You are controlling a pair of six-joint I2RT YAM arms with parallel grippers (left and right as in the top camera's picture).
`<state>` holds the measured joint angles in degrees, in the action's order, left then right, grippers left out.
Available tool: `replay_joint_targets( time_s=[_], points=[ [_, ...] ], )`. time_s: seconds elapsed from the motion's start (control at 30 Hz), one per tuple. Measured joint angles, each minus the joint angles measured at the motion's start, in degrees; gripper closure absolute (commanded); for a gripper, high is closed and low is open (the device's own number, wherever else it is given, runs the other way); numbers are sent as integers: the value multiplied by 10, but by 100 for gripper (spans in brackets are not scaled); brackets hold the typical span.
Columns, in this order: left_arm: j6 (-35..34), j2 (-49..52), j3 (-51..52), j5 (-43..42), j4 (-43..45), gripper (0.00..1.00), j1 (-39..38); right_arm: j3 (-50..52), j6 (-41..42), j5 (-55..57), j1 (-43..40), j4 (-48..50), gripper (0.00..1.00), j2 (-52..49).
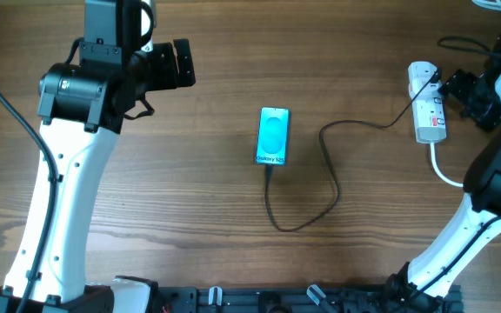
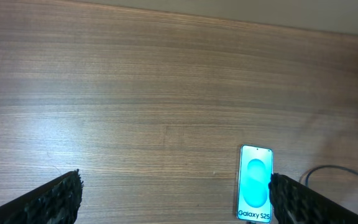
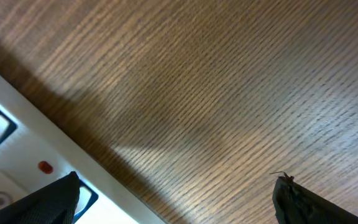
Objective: Plug charger to phone and switch on socket
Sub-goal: 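Move the right gripper over the white power strip's switch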
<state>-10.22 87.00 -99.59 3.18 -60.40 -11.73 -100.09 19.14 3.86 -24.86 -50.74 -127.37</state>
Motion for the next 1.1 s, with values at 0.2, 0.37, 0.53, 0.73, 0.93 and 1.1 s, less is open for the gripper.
replay_joint_targets(
  time_s=[0.2, 0.37, 0.53, 0.73, 0.93, 1.1],
  points=[
    [0, 0, 0, 0, 0, 0, 0, 0, 0, 0, -4, 0, 0, -10],
    [0, 0, 0, 0, 0, 0, 0, 0, 0, -5, -11, -1, 0, -19],
    [0, 0, 0, 0, 0, 0, 0, 0, 0, -12, -13, -2, 0, -19],
    [0, 0, 0, 0, 0, 0, 0, -3, 1, -15, -16, -11, 0, -19],
    [0, 0, 0, 0, 0, 0, 0, -3, 3, -55, -18, -22, 0, 2],
    [0, 0, 0, 0, 0, 0, 0, -3, 3, -84, -18, -26, 0, 10]
  ],
)
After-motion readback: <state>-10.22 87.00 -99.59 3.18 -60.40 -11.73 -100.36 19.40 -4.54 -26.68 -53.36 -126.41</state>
